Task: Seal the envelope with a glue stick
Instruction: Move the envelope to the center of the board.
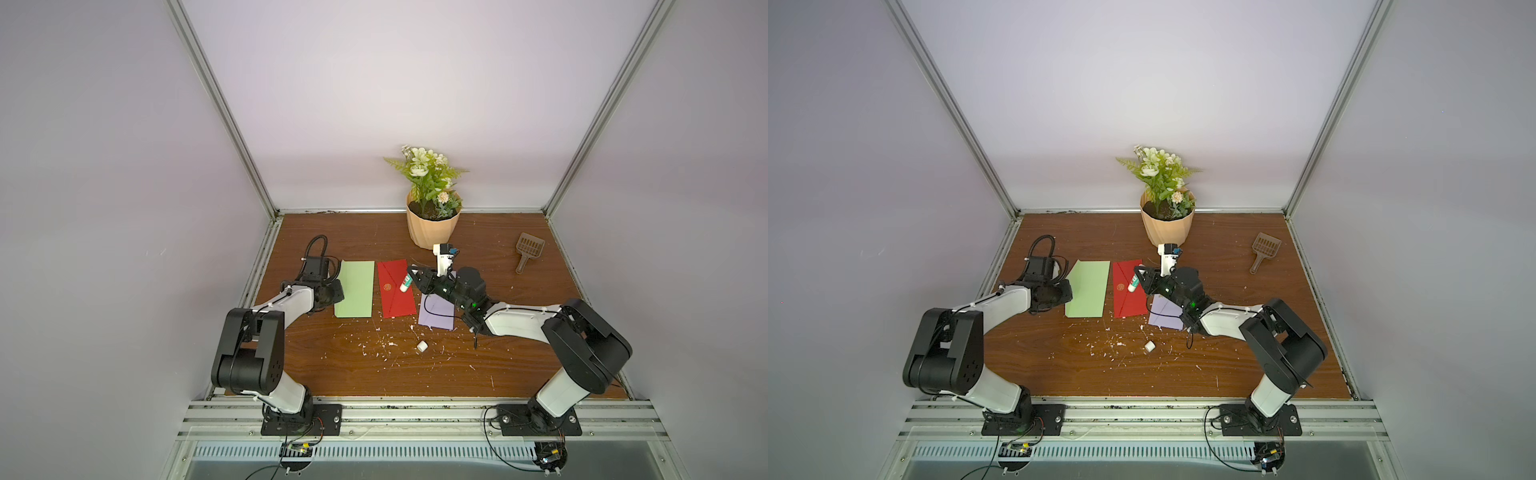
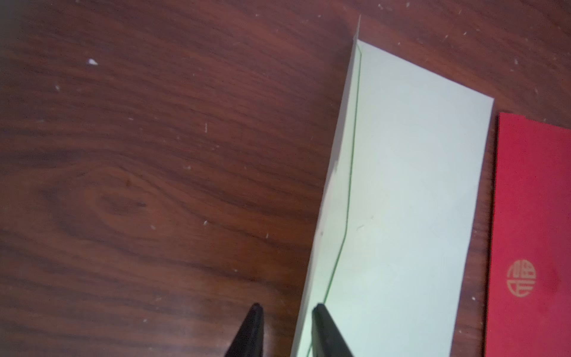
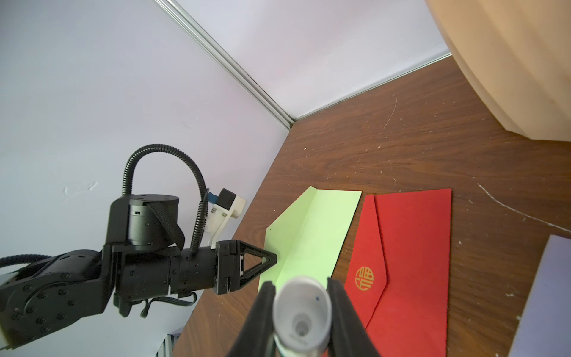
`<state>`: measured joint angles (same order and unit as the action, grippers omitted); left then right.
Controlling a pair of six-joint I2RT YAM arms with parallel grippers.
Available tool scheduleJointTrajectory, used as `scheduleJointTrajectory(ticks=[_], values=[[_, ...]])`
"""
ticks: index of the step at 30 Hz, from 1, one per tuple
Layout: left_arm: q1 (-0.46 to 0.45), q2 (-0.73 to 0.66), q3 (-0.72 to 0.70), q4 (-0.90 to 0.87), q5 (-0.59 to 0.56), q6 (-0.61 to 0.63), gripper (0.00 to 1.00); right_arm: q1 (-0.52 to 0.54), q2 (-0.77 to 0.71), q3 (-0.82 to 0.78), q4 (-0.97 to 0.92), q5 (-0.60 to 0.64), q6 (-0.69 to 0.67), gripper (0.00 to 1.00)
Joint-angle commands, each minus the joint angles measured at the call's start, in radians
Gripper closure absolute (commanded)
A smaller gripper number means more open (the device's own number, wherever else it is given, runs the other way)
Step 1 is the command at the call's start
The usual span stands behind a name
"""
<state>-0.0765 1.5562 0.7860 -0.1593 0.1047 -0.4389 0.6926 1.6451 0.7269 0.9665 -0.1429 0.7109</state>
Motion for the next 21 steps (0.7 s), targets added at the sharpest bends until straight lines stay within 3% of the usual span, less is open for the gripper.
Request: scheduleJointTrajectory(ticks=[1,12,21], values=[[0.010,-0.007,-0.009,0.032,0.013,0.009,0.75,0.005,0.011,0.040,0.016,-0.029,0.002,1.00],[0.004,-0.040,-0.059,0.063,0.064,-0.001,0.97,0.017,0.028,0.088,-0.061,-0.015,-0.011,1.00],[-0.020,-0.183,-0.126,-0.001,0.015,-0.012,1.00,0.125,0.117,0.217,-0.131,0.121,-0.116,1.00]])
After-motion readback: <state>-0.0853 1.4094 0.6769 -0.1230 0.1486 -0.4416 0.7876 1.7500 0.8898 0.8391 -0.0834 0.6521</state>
